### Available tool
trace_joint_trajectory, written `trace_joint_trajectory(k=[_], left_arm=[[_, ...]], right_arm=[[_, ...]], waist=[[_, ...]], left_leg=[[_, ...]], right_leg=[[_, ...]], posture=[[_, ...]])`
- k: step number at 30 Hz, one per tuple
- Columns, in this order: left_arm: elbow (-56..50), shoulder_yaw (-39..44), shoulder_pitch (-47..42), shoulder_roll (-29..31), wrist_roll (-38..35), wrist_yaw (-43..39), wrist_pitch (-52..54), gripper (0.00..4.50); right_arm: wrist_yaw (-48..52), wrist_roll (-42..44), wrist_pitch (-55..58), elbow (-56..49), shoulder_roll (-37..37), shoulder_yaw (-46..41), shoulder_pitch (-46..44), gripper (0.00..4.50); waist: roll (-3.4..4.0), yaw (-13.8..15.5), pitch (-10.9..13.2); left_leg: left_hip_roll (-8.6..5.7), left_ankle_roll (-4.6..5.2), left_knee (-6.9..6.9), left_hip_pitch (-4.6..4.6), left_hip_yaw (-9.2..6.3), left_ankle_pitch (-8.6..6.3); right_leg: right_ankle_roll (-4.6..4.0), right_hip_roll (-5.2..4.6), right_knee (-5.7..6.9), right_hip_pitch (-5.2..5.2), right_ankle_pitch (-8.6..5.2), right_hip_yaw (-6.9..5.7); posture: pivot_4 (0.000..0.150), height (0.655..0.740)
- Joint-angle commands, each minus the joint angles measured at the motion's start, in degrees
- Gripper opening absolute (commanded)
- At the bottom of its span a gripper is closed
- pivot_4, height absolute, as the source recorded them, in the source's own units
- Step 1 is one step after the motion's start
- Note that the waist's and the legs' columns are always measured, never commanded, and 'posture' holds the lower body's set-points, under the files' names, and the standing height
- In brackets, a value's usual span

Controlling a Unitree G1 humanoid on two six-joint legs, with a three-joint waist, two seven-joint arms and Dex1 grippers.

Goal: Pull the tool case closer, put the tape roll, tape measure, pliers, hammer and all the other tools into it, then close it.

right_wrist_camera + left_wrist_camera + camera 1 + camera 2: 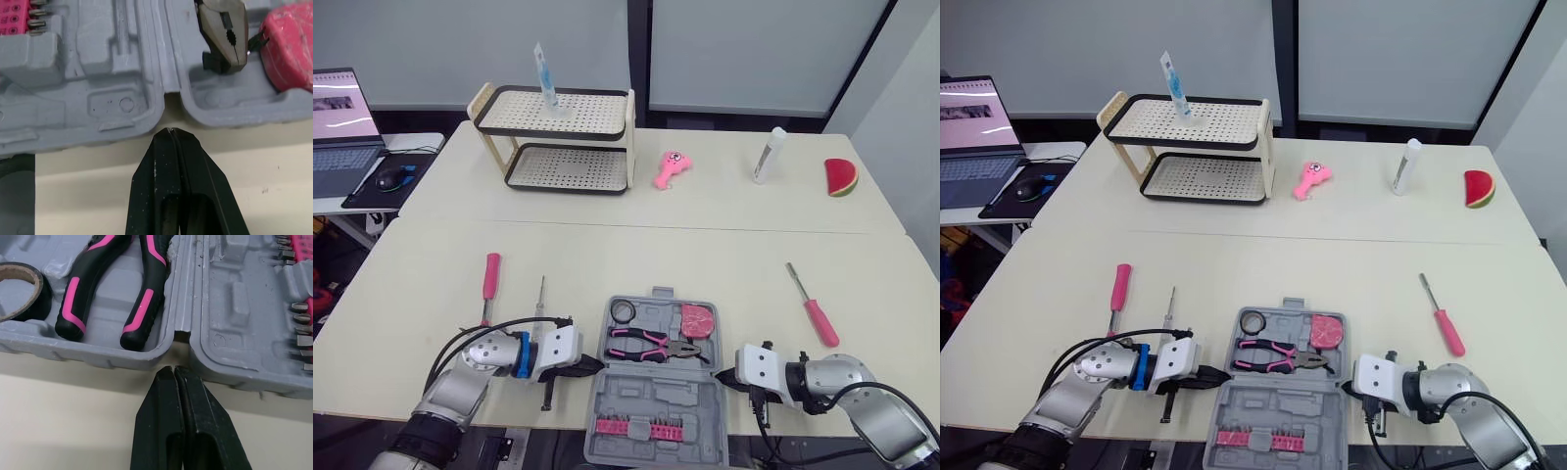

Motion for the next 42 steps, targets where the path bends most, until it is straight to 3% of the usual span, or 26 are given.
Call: trace_joint_trajectory(k=[1,13,31,42], left_arm=[[-2.00,-1.69,-0.09,-1.53,0.34,1.09,1.78,0.03],[-2.51,-1.26,-2.60,-3.61,0.47,3.40,4.66,0.03],[4.33,-1.69,-10.53,-7.34,3.91,5.99,4.78,0.03],[6.36,-2.02,-11.68,-8.13,4.81,6.42,3.86,0.03]], right_arm=[[0.24,0.47,-0.04,-1.28,0.92,0.60,-0.93,0.00],[-0.08,0.67,2.21,-1.36,3.52,0.91,-3.50,0.00],[-0.77,-1.42,3.39,6.44,8.15,1.13,-13.24,0.00],[-0.75,-2.20,3.60,7.37,8.87,1.18,-13.75,0.00]], waist=[[0.00,0.01,0.00],[0.03,0.02,-0.02],[0.03,0.01,-0.02],[0.04,0.02,-0.02]], left_leg=[[0.00,0.00,0.00,0.01,0.00,0.00],[0.00,0.00,-0.01,0.09,-0.01,0.00],[0.00,0.00,-0.02,0.02,-0.02,0.00],[0.00,0.00,-0.02,0.03,-0.04,0.00]], right_leg=[[0.00,0.00,-0.02,0.02,0.00,-0.01],[0.03,0.00,-0.06,0.10,0.01,-0.01],[0.13,0.00,-0.38,0.17,0.09,-0.02],[0.13,-0.01,-0.37,0.20,0.09,-0.03]], posture=[[0.150,0.7350],[0.150,0.7350],[0.150,0.7350],[0.150,0.7350]])
